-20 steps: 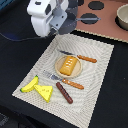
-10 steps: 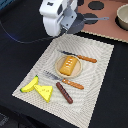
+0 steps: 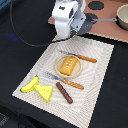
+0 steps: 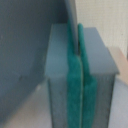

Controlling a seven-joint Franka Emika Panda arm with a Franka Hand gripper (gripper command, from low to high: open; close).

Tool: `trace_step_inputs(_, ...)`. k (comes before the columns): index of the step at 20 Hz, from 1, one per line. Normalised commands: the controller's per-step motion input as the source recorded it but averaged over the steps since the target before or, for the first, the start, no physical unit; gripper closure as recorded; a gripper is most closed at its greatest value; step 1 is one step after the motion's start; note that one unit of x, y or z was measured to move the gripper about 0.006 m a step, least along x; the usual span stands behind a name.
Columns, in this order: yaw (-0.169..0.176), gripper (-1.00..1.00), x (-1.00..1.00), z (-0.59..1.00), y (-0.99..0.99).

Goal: Interact with the objects in diverse but meaningful ways.

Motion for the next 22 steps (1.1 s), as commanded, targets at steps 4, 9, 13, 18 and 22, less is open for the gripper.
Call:
trace_step_inputs(4, 0.115, 1.00, 0.39, 0.57, 0.78)
trace_step_inputs(9, 0.055, 1.00, 0.73, 0.51, 0.52)
trace_step_inputs(13, 0.005, 1.00, 0.96, 0.43, 0.36)
trace_step_inputs(18, 0.019, 1.00, 0.97, 0.41, 0.37)
trace_step_inputs(22, 0.075, 1.00, 0.82, 0.25, 0.40)
